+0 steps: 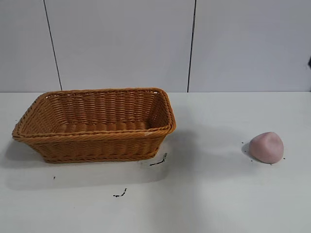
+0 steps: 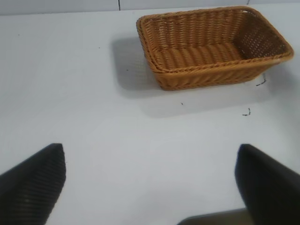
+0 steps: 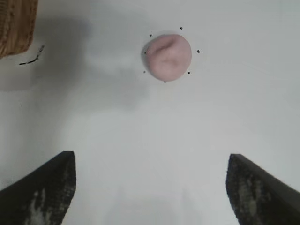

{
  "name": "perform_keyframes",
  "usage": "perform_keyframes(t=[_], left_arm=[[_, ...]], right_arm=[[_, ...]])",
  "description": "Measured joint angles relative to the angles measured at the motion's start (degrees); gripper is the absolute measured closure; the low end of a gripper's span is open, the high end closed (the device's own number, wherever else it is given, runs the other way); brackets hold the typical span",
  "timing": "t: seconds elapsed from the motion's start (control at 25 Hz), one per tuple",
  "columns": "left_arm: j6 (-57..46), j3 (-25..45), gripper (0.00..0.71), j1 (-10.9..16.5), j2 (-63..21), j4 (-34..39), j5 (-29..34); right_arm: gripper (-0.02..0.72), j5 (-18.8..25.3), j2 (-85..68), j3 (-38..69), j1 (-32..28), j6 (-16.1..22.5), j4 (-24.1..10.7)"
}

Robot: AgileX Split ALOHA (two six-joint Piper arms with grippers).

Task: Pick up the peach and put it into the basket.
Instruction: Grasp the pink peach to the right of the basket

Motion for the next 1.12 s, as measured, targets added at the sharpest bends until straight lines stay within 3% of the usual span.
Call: perform_keyframes(t=[0.4,0.68,0.8,0.92,0.96,1.04,1.12], left_arm=[[0.0,0.0,0.016,0.0,0.0,0.0,0.0],[0.0,0.0,0.016,0.0,0.0,0.0,0.0],[0.0,0.0,0.016,0.0,0.0,0.0,0.0],[0.0,0.0,0.016,0.0,0.0,0.0,0.0],[0.0,0.0,0.016,0.0,0.0,0.0,0.0],[0.0,0.0,0.016,0.0,0.0,0.0,0.0],[0.0,0.0,0.016,0.0,0.0,0.0,0.0]], right_arm=[[0.103,-8.31,15.27,-1.69,0.0,0.04,-0.43],[0.111,-9.47,19.09,-1.69,0.0,0.84,-0.43],[0.247,-9.47,19.21,-1.69,0.0,0.9,-0.43],[0.57,-9.17,19.21,-1.69,0.0,1.0,-0.43],[0.642,-8.71,19.21,-1.81,0.0,1.0,-0.43],[0.715,-7.92,18.63,-2.31,0.0,0.45,-0.43],[0.715,-6.35,17.75,-3.36,0.0,-0.28,-0.47]])
